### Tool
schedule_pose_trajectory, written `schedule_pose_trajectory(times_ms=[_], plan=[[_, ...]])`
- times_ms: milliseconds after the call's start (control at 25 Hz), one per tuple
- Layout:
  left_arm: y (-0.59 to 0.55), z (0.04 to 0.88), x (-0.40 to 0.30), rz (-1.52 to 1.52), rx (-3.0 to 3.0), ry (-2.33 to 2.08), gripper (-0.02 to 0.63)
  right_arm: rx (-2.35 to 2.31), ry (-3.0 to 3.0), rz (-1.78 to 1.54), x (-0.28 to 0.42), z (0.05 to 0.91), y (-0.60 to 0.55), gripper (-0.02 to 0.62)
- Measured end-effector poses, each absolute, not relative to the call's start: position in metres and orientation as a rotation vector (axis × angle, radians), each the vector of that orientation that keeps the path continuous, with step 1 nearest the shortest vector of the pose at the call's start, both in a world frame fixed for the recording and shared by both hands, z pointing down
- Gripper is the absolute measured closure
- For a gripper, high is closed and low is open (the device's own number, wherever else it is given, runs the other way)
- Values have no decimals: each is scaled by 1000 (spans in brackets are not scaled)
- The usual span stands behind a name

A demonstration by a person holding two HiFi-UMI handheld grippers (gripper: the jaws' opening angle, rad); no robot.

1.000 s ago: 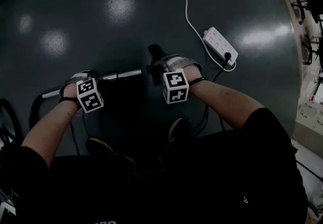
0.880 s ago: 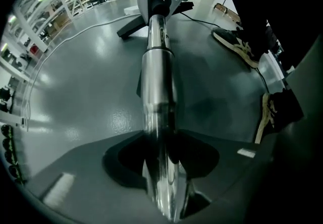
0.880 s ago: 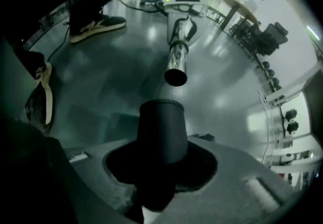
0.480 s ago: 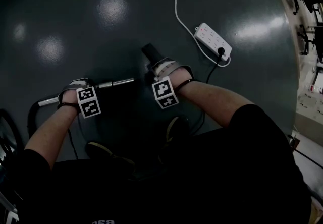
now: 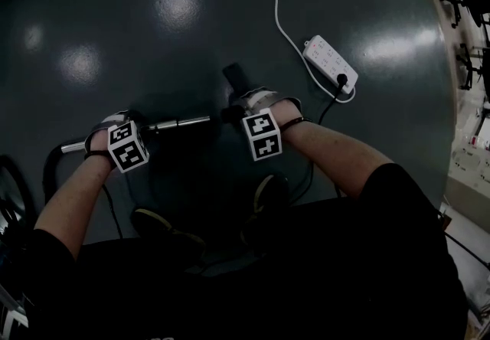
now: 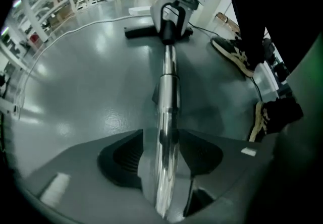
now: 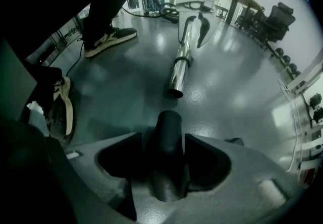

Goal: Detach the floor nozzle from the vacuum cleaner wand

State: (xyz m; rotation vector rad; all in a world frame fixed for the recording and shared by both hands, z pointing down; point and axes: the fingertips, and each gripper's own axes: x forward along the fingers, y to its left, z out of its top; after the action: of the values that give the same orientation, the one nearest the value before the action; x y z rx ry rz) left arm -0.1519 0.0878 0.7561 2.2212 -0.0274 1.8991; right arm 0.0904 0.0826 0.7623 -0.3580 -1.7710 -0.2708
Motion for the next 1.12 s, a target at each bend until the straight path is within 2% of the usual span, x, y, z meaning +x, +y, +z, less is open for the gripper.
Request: schedule_pose_trajectory(times_ms=[320, 520, 840, 1120], plan=[[58, 666, -163, 1468, 2232, -527, 383, -182, -1960, -116, 50, 693, 92, 336], [62, 574, -182, 1232, 2132, -835, 394, 65, -2024, 136, 46, 602, 87, 336], [110, 341, -170, 1065, 2122, -1030, 400, 609, -2057, 615, 131, 386, 112, 336], [111, 131, -157, 821, 2121, -1337, 400, 934, -2123, 845, 187, 208, 105, 336]])
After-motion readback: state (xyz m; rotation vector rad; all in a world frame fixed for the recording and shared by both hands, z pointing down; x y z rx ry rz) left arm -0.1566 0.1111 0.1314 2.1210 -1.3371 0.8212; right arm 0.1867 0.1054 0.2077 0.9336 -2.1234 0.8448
